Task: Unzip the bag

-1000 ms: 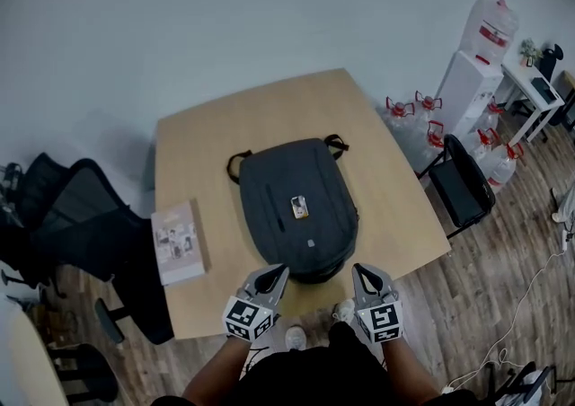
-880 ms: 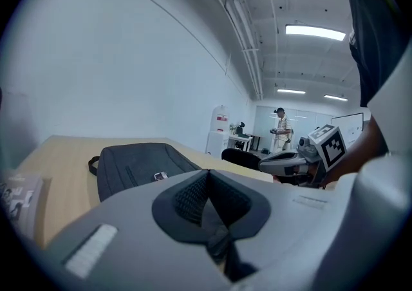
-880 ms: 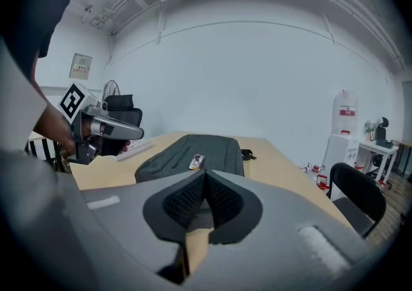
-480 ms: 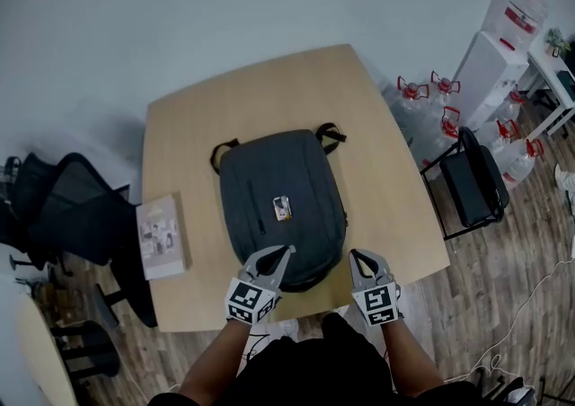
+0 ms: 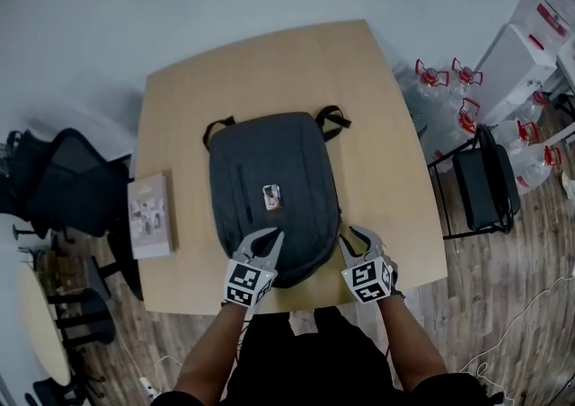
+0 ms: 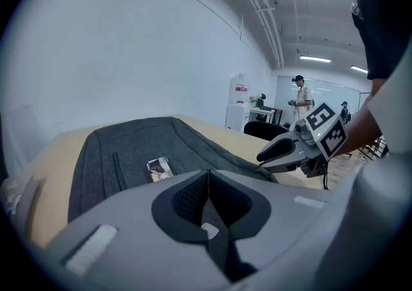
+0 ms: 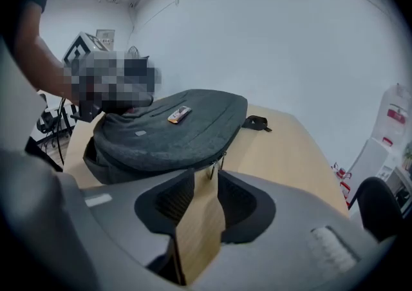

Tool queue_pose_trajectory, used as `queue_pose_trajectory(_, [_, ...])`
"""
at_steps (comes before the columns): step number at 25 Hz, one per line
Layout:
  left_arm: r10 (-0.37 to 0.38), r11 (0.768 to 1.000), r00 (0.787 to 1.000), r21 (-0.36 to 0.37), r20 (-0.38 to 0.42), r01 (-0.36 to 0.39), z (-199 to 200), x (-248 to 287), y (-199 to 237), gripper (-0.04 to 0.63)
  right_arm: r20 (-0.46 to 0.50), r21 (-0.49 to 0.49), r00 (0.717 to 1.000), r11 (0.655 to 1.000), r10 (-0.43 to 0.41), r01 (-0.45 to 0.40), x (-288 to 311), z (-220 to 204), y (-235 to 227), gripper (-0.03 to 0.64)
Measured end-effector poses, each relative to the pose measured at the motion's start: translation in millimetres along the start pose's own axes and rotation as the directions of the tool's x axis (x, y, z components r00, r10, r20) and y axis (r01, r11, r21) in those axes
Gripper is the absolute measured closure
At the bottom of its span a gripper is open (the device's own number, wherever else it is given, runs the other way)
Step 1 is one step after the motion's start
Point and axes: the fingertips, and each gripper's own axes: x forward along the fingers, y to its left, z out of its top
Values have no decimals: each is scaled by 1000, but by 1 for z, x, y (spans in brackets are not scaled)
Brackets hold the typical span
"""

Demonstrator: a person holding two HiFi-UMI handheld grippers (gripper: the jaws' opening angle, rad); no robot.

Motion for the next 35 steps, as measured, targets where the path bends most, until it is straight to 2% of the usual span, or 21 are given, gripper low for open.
queue_pose_trajectory(6, [-29,999,998,-24,-57,27,-5,27,5,560,-82,-87,996,996,23,-30,26,-7,-6,477])
queue_pose_trajectory(12, [-49,997,990,-66,-133,40,-17,42,10,541,-100,-116,995,992,28,-40,35,-8,-6,477])
queue_pose_trajectory(21, [-107,994,975,-44,-194,101,-29,53,-4,522,-95,-177,994,982,51,-67,40,-4,-4,482])
queue_pose_trajectory(26, [-114,993,970,1,-214,117,-33,57,-8,506,-92,-209,994,975,54,-73,41,-4,2,547])
queue_pose_trajectory(31, [-123,992,968,11,-220,129,-36,56,-10,506,-98,-196,994,978,53,-72,42,-5,-1,551])
queue_pose_trajectory(35, [-127,991,967,19,-222,135,-36,57,-10,505,-91,-149,994,986,58,-71,40,-3,-5,554])
